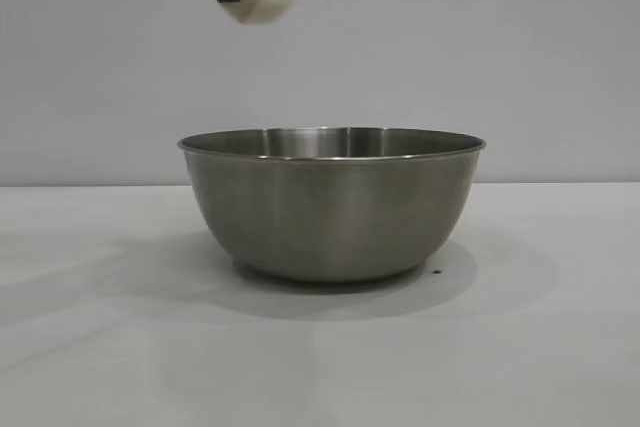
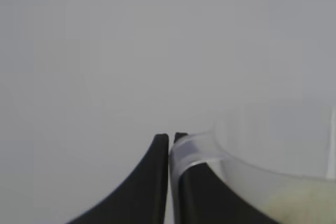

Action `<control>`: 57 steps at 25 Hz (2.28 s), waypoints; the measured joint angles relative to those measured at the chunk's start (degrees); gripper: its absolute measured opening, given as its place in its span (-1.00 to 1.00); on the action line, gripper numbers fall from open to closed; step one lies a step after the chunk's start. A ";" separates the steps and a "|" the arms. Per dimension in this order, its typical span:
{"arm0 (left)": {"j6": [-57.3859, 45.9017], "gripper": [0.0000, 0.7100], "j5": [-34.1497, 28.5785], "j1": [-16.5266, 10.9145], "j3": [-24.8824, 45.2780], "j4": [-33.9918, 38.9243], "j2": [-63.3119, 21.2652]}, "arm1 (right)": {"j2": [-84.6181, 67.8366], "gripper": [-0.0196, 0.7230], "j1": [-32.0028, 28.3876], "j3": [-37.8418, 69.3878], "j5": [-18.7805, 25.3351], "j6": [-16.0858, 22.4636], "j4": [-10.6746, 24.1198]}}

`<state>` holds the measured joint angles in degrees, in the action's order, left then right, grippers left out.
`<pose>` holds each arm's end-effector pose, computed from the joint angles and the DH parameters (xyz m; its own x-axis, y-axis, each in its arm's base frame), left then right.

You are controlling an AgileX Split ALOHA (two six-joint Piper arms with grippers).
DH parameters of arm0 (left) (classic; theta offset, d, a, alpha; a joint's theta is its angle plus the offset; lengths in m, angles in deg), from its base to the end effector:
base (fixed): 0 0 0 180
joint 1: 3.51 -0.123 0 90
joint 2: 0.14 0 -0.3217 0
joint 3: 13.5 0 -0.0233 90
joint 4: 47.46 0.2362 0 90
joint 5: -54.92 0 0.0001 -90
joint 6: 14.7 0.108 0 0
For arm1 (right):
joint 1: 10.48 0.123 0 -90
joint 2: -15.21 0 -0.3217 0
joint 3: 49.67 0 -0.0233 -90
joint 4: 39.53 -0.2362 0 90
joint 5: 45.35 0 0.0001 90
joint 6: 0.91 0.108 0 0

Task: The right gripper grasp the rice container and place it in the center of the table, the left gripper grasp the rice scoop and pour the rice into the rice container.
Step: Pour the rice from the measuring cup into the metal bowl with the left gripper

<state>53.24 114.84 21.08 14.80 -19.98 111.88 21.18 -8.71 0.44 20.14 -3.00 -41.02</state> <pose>0.3347 -0.2005 0.2655 0.7494 0.6568 -0.0837 -0.0065 0.1337 0.9910 -0.0451 0.0012 0.2510 -0.5217 -0.0418 -0.8521 -0.0644 0.9979 -0.0095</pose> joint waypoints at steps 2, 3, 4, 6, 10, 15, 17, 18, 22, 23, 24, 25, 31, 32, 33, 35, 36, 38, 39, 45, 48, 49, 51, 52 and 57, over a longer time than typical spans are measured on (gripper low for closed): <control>4.54 -1.00 -0.66 0.00 0.00 1.94 0.35 | 0.00 0.50 0.00 0.00 0.00 0.00 0.00; 6.92 -1.00 -0.79 0.00 0.00 3.01 0.66 | 0.00 0.50 0.00 0.00 0.00 0.00 -0.10; 8.97 -1.00 -1.05 0.00 0.00 4.05 1.08 | 0.00 0.50 0.00 0.00 0.00 0.00 -0.10; 13.43 -1.00 -1.38 0.00 0.00 6.11 1.72 | 0.00 0.50 0.00 0.00 0.00 0.00 -0.10; 21.14 -1.00 -1.50 0.00 0.00 8.82 2.88 | 0.00 0.50 0.00 0.00 0.00 0.00 -0.10; 30.19 -1.00 -1.70 0.00 -0.07 10.44 3.75 | 0.00 0.50 0.00 0.00 0.00 0.00 -0.10; 33.23 -1.00 -1.70 0.00 -0.07 11.05 3.87 | 0.00 0.50 0.00 0.00 0.00 0.00 -0.10; 34.76 -1.00 -1.70 0.00 -0.07 11.06 3.87 | 0.00 0.50 0.00 0.00 0.00 0.00 -0.10; 41.04 -1.00 -1.70 0.00 -0.12 12.56 3.87 | 0.00 0.50 0.00 0.00 0.00 0.00 -0.10; 42.47 -1.00 -1.70 0.00 -0.12 12.64 3.87 | 0.00 0.50 0.00 0.00 0.00 0.00 -0.10; 43.67 -1.00 -1.70 0.00 -0.12 12.74 3.87 | 0.00 0.50 0.00 0.00 0.00 0.00 -0.10; 44.68 -1.00 -1.70 0.00 -0.12 12.74 3.87 | 0.00 0.50 0.00 0.00 0.00 0.00 -0.10; 52.19 -1.00 -1.70 0.00 -0.21 14.24 3.87 | 0.00 0.50 0.00 0.00 0.00 0.00 -0.20; 52.55 -1.00 -1.70 0.00 -0.21 15.27 3.87 | 0.00 0.50 0.00 0.00 0.00 0.00 -0.20; 52.79 -1.00 -1.70 0.00 -0.36 16.39 3.87 | 0.00 0.50 0.00 0.00 0.00 0.00 -0.20; 52.94 -1.00 -1.59 0.00 -0.35 17.92 3.87 | 0.00 0.50 0.00 0.00 0.00 0.00 -0.20; 52.94 -1.00 -1.59 0.04 -0.35 18.45 3.87 | 0.00 0.50 0.00 0.00 0.00 0.00 -0.20; 52.94 -1.00 -1.59 0.24 -0.39 18.59 3.87 | 0.00 0.50 0.00 0.00 0.00 0.00 -0.20; 52.94 -1.00 -1.59 0.24 -0.39 18.49 3.87 | 0.00 0.50 0.00 0.00 0.00 0.00 -0.20; 50.75 -1.00 -1.51 0.44 -0.48 16.85 3.87 | 0.00 0.50 0.00 0.00 0.00 0.00 -0.20; 44.46 -1.00 -1.27 0.44 -0.48 14.41 3.87 | 0.00 0.50 0.00 0.00 0.00 0.00 -0.20; 41.57 -1.00 -1.11 0.44 -0.48 13.54 3.87 | 0.00 0.50 0.00 0.00 0.00 0.00 -0.20; 34.10 -1.00 -0.34 0.44 -0.48 12.04 3.87 | 0.00 0.50 0.00 0.00 0.00 0.00 -0.20; 29.09 -1.00 0.41 0.44 -0.48 11.00 3.87 | 0.00 0.50 0.00 0.00 0.00 0.00 -0.20; 6.79 -1.00 3.82 0.44 -0.48 3.95 3.87 | 0.00 0.50 0.00 0.00 0.00 0.00 -0.20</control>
<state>60.03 118.66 21.52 14.32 -16.03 115.75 21.18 -8.71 0.44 20.14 -3.00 -41.23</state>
